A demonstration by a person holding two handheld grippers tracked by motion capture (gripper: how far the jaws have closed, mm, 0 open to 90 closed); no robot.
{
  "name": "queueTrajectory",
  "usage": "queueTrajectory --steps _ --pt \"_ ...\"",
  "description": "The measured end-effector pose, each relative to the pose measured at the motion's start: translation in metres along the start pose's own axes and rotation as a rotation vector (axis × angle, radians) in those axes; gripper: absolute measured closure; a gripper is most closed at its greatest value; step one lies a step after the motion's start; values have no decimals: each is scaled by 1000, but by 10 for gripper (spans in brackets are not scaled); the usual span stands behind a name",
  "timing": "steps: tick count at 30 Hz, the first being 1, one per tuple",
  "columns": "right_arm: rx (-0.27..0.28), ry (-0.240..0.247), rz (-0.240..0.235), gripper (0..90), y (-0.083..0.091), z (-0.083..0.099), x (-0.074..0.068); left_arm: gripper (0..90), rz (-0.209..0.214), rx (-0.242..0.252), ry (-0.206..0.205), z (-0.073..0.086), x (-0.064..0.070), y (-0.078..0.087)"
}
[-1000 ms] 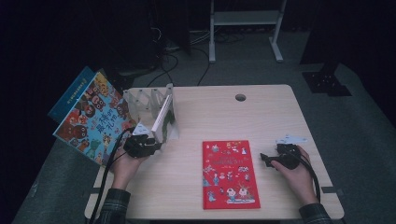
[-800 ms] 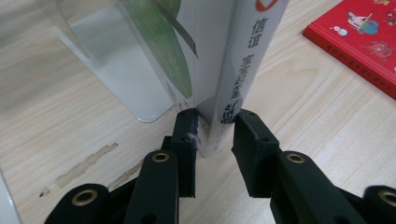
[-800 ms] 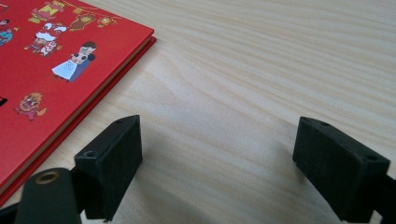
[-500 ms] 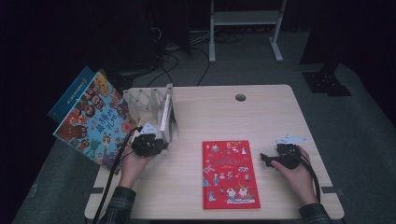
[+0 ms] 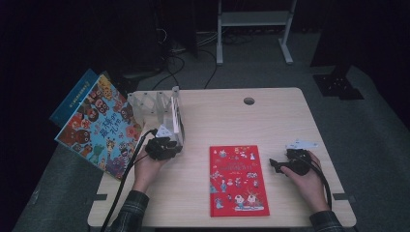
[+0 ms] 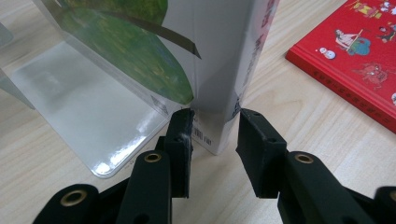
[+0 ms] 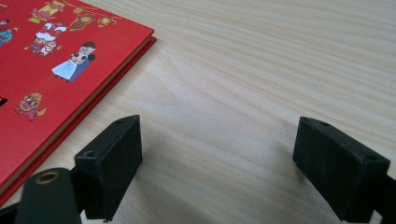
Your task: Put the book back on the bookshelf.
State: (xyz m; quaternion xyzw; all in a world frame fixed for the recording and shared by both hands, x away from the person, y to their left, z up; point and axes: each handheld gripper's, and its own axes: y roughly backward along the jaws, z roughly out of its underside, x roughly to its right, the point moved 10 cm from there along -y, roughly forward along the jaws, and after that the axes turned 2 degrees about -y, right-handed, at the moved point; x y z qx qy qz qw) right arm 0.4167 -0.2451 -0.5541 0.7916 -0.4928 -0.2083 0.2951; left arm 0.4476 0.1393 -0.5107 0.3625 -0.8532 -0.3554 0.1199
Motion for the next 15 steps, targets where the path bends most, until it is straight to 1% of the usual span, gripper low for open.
queueTrajectory --steps 4,8,11,13,15 --pt "0 0 0 146 0 0 0 618 -2 3 4 1 0 1" --pt "0 0 0 146 0 0 0 614 2 -1 0 3 0 5" --pt "0 0 0 146 0 0 0 583 8 -8 -3 6 1 8" --pt "-1 0 0 146 0 0 0 542 11 -22 -11 10 2 12" --pt "-1 0 0 146 0 0 0 506 11 -23 -18 15 5 18"
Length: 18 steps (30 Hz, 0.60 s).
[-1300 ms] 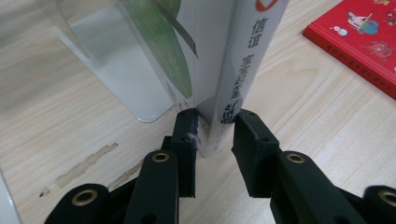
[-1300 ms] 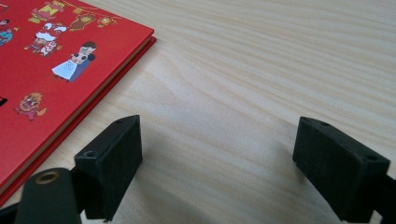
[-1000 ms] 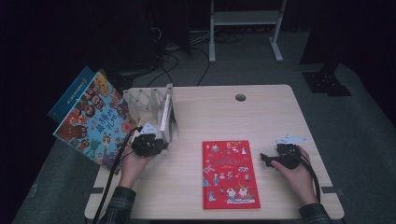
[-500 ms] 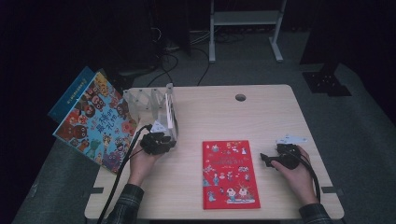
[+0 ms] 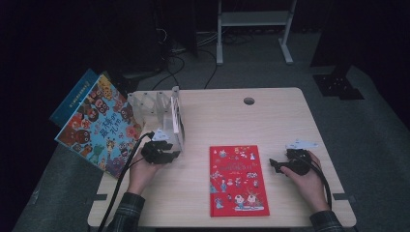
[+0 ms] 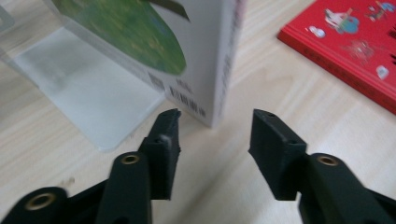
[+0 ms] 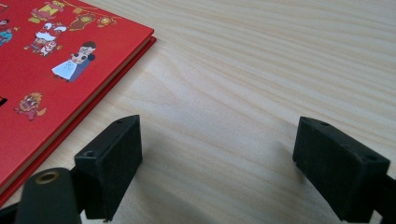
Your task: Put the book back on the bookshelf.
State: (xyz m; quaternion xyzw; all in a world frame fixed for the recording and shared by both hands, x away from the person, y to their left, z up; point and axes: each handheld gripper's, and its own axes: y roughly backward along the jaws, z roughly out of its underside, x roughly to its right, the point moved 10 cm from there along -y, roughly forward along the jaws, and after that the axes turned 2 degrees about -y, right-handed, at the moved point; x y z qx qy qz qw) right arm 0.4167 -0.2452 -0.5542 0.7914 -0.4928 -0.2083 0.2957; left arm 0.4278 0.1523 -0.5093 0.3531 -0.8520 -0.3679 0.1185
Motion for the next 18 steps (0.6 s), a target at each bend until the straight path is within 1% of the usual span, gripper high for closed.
queueTrajectory --steps 4,7,9,11,12,13,14,15,17,18 --pt "0 0 0 146 0 0 0 404 12 -13 -11 9 8 6" --pt "0 0 0 148 0 0 0 338 24 -32 -41 17 18 6" --pt "3 -5 6 171 0 0 1 279 40 -41 -52 20 25 5" --pt "5 -7 10 172 1 0 2 235 48 -47 -68 23 32 4" --pt "5 -12 14 172 1 0 2 205 59 -50 -71 25 35 2" --pt "5 -12 15 172 1 0 2 185 71 -58 -82 27 39 1" --pt "4 -11 14 206 1 0 2 170 71 -64 -92 29 41 -1" --pt "8 -11 14 286 2 -1 2 143 78 -71 -97 31 45 -2" --pt "4 -2 12 328 4 -2 1 112 85 -78 -112 33 49 -5" --pt "3 4 1 385 4 -2 -2 94 87 -83 -119 34 51 -5"
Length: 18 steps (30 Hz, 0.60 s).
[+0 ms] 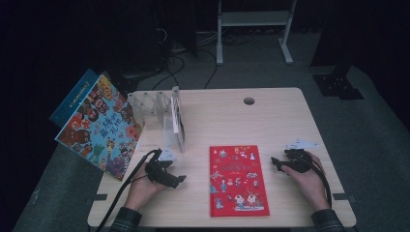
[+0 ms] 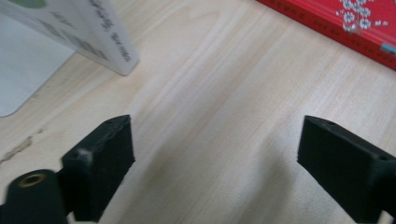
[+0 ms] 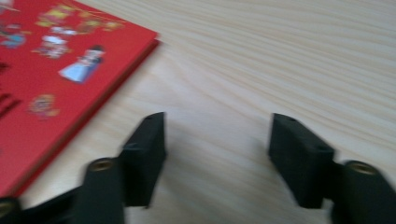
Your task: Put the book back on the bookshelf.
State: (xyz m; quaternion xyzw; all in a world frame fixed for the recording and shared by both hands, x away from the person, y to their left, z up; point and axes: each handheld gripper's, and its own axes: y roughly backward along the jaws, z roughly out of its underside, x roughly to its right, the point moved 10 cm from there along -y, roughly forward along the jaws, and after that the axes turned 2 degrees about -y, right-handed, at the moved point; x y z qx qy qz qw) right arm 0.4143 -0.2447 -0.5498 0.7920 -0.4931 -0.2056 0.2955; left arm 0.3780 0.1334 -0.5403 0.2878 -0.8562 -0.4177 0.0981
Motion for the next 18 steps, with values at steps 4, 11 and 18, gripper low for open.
queueTrajectory --steps 4,11,18 --pt "21 8 -63 457 4 -7 -17 41 5 1 -22 -2 5 -4" --pt "-9 47 -94 449 -3 -9 -37 0 29 10 -48 -5 12 -8" --pt "-18 65 -102 448 -15 -17 -48 0 66 10 -72 -8 23 -15"
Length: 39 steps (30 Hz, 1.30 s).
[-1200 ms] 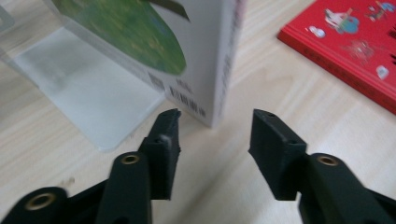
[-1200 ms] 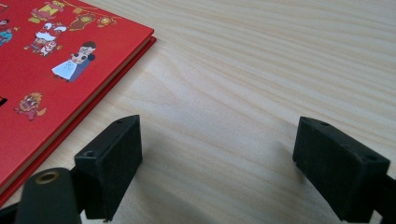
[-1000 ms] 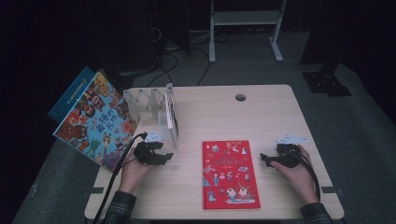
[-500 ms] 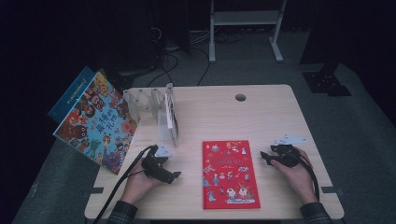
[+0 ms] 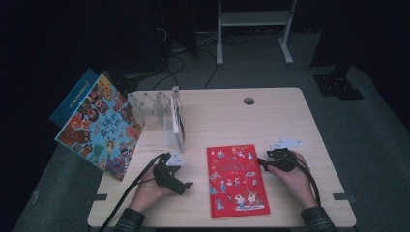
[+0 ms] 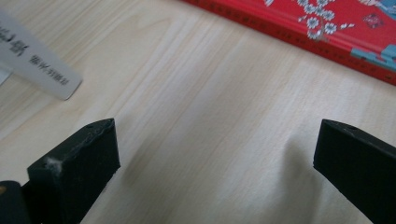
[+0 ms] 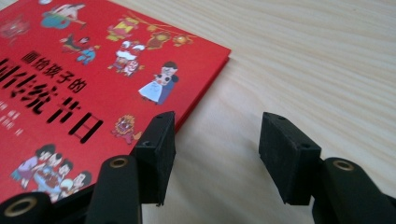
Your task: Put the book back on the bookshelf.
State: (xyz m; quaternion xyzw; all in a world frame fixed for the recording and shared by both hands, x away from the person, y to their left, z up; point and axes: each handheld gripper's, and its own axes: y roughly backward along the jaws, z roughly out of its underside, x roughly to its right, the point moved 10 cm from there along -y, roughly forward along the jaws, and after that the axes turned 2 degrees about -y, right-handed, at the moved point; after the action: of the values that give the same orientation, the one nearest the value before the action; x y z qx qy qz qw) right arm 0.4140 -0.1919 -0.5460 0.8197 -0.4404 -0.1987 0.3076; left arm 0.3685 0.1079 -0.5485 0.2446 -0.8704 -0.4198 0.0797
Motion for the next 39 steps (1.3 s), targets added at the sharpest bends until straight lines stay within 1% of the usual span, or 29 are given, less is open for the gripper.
queueTrajectory --steps 3,5,7,10,11,12,16,17,18,19,23,26,29,32,34,38,39 --pt "7 0 2 448 -8 -4 -2 0 11 1 -15 -2 4 -2" --pt "-7 11 1 445 -11 -8 -5 0 18 4 -19 -3 8 -3" --pt "-11 18 -3 444 -16 -12 -8 0 16 9 -30 -6 11 -5" --pt "-5 23 -10 443 -22 -17 -12 0 19 15 -38 -9 15 -6" --pt "-10 29 -6 435 -23 -18 -13 0 19 17 -38 -10 17 -7" --pt "-16 38 -1 421 -21 -18 -13 0 22 23 -40 -12 19 -8" --pt "-15 33 -40 401 -9 -16 -17 0 31 37 -56 -18 29 -12" --pt "-15 34 -55 411 -7 -14 -20 0 33 39 -62 -19 30 -12" --pt "-12 35 -62 405 -5 -12 -21 0 34 41 -66 -21 33 -14" --pt "-18 32 -78 398 -2 -10 -24 0 37 42 -72 -22 35 -15" --pt "-21 29 -131 401 7 -6 -35 0 45 30 -88 -24 43 -21" --pt "-33 43 -154 412 10 -3 -43 0 39 53 -91 -27 43 -21" --pt "-41 53 -171 422 10 -2 -46 0 49 77 -74 -29 42 -22" --pt "-54 46 -179 442 7 -1 -45 0 46 94 -61 -33 40 -27" --pt "-59 48 -178 461 6 -1 -44 0 51 99 -53 -36 40 -29" --pt "-75 28 -191 503 8 -1 -41 0 64 114 -49 -39 40 -33" --pt "-84 13 -198 512 9 0 -41 0 65 117 -53 -39 41 -33"
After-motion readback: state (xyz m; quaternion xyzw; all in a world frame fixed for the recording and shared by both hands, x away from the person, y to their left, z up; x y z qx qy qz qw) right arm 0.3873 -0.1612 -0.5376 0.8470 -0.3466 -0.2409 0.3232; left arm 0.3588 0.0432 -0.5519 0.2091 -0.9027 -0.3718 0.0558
